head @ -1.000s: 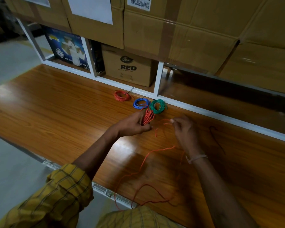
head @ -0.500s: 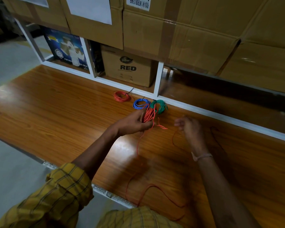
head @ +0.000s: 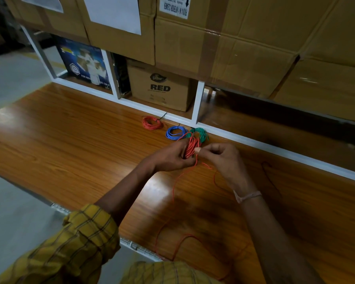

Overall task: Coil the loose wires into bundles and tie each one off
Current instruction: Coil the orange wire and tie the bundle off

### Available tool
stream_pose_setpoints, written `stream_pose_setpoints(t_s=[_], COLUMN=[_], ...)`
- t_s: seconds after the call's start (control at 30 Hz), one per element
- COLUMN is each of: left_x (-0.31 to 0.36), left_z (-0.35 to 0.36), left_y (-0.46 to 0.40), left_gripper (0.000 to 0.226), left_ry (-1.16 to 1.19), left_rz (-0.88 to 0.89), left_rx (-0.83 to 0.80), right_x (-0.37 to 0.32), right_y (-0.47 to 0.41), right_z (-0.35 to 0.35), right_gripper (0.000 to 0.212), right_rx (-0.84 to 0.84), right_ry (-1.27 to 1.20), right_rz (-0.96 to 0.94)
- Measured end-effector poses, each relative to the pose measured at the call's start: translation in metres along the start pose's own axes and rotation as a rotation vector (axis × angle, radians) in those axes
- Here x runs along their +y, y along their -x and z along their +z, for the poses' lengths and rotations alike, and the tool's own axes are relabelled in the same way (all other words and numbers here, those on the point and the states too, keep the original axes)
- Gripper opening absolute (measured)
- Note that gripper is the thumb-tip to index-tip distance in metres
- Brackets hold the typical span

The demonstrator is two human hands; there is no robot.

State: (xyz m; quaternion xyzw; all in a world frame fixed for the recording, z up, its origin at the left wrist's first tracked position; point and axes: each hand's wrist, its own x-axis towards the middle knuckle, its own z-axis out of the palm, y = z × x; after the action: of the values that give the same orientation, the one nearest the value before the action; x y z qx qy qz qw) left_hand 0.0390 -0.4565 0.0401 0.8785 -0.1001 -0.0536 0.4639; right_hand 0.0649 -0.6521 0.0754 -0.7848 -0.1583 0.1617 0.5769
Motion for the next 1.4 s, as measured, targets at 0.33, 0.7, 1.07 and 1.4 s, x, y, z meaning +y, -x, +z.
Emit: stream_pose_setpoints(t_s=[0.33, 0.7, 1.07, 1.4], left_x=[-0.012, 0.0, -0.022, -0.024], left_z=[0.002, -0.001, -0.001, -0.001], left_y=[0.007, 0.009, -0.005, 0.002], left_gripper=[0.013, 0.029, 0.013, 0.02], left_ry=[-0.051, 0.215, -0.182, -0.244], left_rz=[-0.026, -0.017, 0.038, 0.067], left_rx=[-0.083, -0.016, 0.141, 0.001], right_x=[0.013, 0.085, 0.027, 0.007], right_y=[-0.028, -0.033, 0.005, -0.032], right_z=[-0.035, -0.008, -0.023, -0.072], right_gripper=[0.022, 0.008, 0.028, 0.034], right_rx=[0.091, -0.025, -0.344, 0.177], right_ry=[-0.753, 0.429, -0.326, -0.474], right_rz=[0.301, -0.005, -0.253, -0.14])
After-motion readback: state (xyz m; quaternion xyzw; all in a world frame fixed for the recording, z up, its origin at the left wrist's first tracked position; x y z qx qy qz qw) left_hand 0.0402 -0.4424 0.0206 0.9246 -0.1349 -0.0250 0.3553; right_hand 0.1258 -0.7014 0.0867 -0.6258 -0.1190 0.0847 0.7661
